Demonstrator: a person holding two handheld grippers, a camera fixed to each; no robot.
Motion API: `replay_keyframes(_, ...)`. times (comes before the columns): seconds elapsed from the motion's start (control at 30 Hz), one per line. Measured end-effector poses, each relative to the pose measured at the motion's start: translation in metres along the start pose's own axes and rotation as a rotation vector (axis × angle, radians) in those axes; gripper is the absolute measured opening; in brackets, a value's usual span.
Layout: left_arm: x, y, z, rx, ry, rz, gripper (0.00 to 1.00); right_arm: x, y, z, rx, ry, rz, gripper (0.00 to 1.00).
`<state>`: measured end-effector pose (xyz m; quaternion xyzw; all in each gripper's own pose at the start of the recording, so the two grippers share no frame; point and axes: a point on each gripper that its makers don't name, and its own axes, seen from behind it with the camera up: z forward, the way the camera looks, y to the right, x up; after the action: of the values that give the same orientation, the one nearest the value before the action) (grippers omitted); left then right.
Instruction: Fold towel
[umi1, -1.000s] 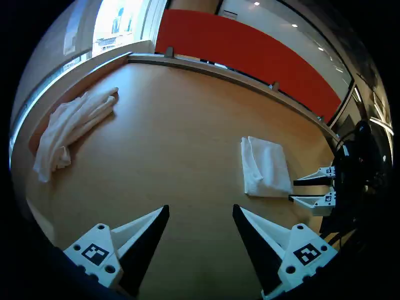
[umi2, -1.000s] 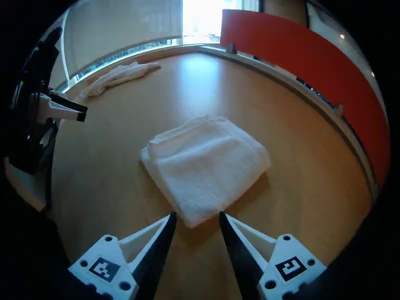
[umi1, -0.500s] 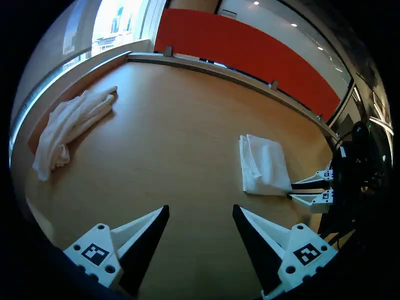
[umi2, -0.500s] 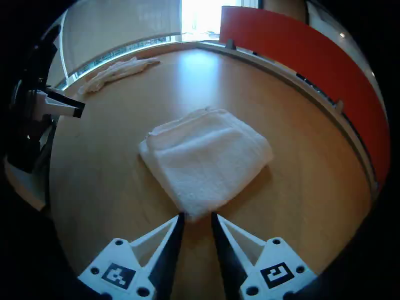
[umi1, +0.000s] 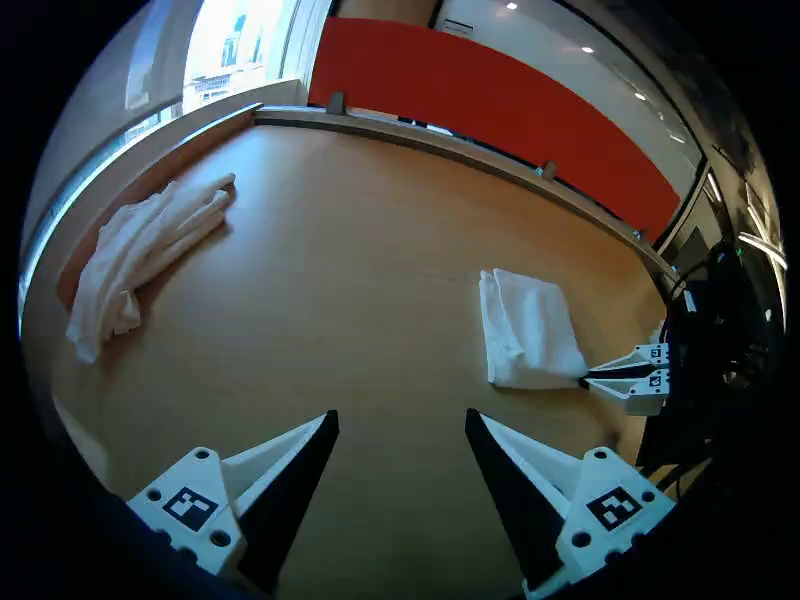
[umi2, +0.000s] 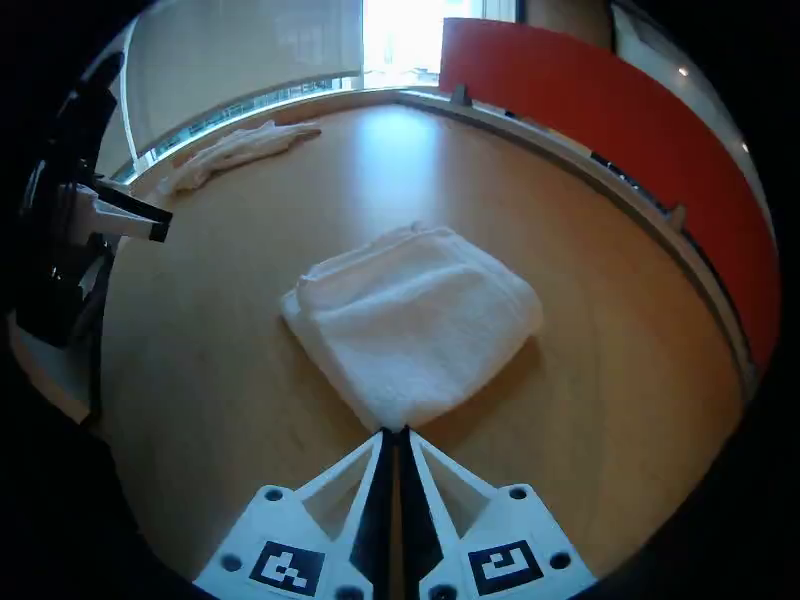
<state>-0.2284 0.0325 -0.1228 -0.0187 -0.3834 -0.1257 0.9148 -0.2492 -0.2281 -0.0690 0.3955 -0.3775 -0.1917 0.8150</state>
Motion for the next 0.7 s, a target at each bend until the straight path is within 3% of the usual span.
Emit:
replay_keyframes(0.3, 0.009, 0.004, 0.000, -0.012, 0.010, 0.009, 0.94, 0.042, 0.018, -0.019, -0.047, 0.069, -0.018, 0.03)
replay_keyframes(0.7, 0.029, 0.014, -0.005, -0.030, 0.042, 0.025, 0.94, 0.118, 0.046, -0.060, -0.108, 0.188, -0.067, 0.03)
